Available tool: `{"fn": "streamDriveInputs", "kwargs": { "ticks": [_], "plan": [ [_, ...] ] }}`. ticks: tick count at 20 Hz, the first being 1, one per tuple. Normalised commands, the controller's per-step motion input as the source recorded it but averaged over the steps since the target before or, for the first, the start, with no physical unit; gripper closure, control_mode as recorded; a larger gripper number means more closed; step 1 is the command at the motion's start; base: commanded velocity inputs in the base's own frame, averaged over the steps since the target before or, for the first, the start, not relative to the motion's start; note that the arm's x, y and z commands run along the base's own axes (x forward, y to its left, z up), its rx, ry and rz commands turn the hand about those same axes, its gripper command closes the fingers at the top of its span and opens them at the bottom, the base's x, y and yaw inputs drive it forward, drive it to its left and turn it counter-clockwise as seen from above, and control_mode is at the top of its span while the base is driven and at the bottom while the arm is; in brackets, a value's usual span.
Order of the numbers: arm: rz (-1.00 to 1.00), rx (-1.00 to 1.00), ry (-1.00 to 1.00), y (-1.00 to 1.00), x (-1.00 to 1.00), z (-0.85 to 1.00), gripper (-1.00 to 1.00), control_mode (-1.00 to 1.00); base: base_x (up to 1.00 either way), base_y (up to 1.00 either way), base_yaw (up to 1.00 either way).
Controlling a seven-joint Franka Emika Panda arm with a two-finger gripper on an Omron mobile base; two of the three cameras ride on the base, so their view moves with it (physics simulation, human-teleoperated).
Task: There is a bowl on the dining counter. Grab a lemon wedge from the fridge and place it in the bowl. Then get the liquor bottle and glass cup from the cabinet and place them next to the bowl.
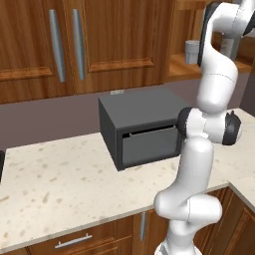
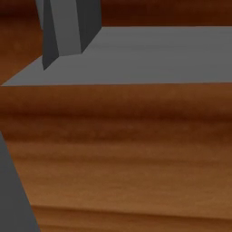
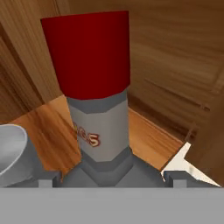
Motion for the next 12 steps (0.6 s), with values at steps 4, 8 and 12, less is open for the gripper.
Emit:
{"fn": "streamDriveInputs", "kwargs": {
  "ticks": [4,8,12],
  "plan": [
    [0.0,0.0,-0.03,0.64,-0.96,-0.23,1.0,-1.0,0.0,0.0,0.0],
    [-0.01,0.0,-0.02,0.64,-1.0,-0.27,1.0,-1.0,0.0,0.0,0.0],
    [-0.02,0.0,-0.03,0.63,-1.0,-0.4,1.0,-1.0,0.0,0.0,0.0]
  ]
}}
